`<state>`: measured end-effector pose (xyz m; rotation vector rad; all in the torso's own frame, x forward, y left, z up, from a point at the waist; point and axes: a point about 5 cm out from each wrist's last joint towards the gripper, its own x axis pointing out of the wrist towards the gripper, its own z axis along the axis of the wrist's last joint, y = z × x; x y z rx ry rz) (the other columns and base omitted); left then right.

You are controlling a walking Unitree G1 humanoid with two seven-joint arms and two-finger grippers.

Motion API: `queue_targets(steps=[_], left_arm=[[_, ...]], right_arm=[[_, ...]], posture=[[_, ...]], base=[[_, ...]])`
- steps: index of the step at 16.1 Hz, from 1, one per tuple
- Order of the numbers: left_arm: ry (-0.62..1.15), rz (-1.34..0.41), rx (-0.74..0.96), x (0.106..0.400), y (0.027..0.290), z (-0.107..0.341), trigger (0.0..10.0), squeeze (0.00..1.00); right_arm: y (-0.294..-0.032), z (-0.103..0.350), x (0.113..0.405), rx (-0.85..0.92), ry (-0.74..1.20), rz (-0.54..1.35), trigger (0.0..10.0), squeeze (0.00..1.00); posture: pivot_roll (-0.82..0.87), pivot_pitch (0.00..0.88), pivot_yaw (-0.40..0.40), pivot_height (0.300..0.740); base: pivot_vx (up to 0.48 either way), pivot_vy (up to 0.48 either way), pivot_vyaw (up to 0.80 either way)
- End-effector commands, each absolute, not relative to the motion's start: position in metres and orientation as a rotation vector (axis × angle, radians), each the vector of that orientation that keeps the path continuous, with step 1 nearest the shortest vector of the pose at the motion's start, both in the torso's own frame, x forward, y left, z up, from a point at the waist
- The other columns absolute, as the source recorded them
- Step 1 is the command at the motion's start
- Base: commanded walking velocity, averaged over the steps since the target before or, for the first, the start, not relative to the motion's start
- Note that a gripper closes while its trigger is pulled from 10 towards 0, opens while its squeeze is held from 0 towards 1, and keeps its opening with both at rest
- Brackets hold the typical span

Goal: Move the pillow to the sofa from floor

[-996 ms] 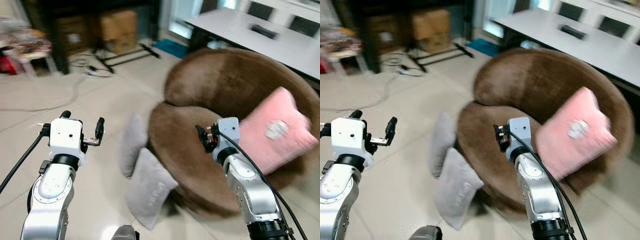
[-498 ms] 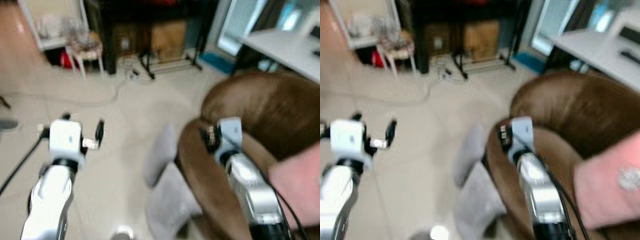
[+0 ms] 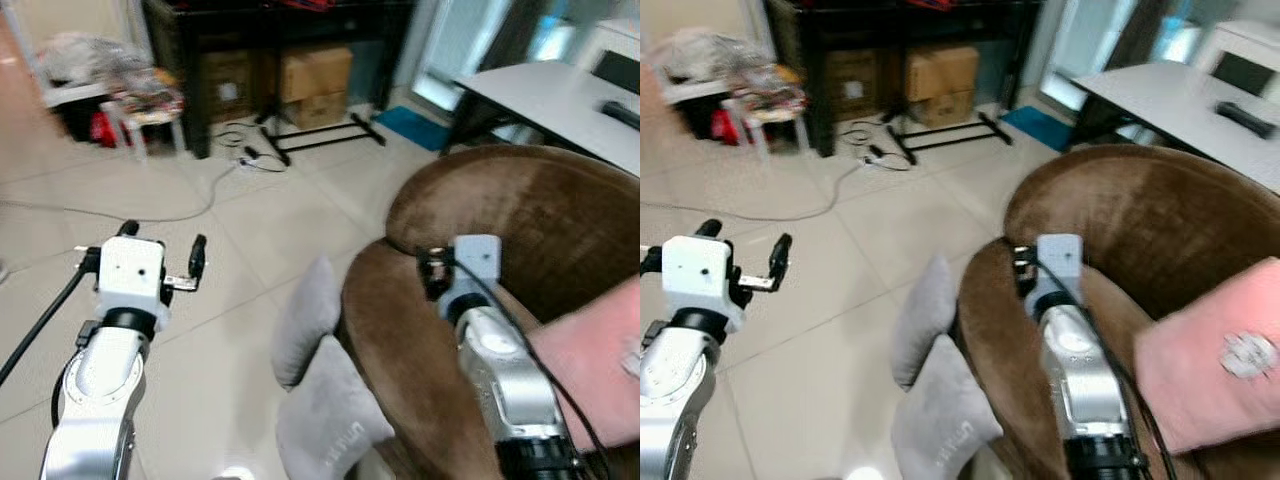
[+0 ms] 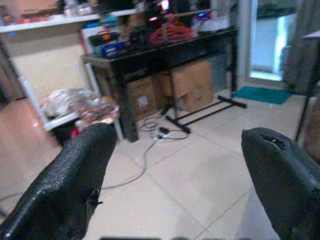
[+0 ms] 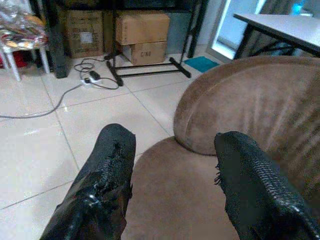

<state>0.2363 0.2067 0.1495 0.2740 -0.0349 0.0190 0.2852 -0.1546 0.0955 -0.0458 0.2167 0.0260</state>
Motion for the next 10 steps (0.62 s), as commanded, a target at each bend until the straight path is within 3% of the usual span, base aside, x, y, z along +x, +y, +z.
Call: queue_targets(steps=[1,2,10], left_arm=[[-0.037,0.008,0.271,0.237,0.203,0.149,10.0,0.0],[-0.038,0.007,0.268,0.238,0.203,0.149,10.0,0.0],[-0.066,0.035,0.304,0.24,0.209,0.153,10.0,0.0]], right_arm=[[-0.165,0.093,0.284,-0.053,0.23,-0.016,10.0,0.0],[-0.165,0.094,0.284,-0.05,0.227,-0.013,10.0,0.0],[-0.167,0.084,0.277,0.081,0.226,-0.074,10.0,0.0]], posture=[[0.11,0.0,-0.09,0.74],[0.11,0.0,-0.091,0.74],[0.13,0.0,-0.076,0.725]], base=[[0.0,0.0,-0.8],[0.0,0.0,-0.8],[0.0,0.0,0.0]])
